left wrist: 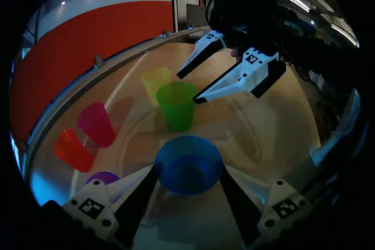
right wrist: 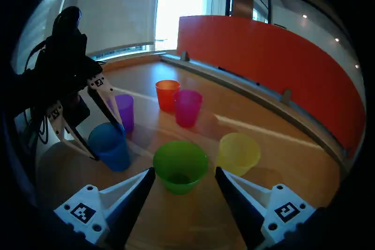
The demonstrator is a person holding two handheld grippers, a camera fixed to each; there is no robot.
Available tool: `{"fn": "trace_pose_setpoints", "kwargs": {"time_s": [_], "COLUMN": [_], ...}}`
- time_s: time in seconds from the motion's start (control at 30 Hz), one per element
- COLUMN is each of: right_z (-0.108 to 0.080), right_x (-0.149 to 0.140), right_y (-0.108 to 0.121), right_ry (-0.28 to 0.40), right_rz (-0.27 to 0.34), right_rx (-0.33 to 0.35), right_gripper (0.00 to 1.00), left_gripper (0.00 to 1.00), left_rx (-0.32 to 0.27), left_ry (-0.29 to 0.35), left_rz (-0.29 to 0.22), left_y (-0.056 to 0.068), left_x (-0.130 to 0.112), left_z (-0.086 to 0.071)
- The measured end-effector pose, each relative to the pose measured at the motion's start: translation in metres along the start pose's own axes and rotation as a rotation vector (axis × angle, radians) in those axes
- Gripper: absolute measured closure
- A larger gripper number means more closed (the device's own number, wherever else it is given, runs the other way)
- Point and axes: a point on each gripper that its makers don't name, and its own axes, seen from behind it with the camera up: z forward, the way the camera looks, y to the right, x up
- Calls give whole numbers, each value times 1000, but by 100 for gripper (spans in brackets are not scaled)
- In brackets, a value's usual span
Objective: Pour water
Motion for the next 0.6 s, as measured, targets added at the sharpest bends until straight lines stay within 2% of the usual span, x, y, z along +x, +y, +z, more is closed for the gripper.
{"fn": "trace_pose_setpoints", "kwargs": {"time_s": [0.6], "right_z": [23], "right_x": [0], "right_y": [-5], "right_ry": [-14], "right_rz": [1], "right_rx": [19], "right_gripper": [0], "left_gripper": [11], "left_rx": [0], "left_ry": [0], "left_rz": [6], "left_y": [1], "left_x": [0], "left_z": [0]}}
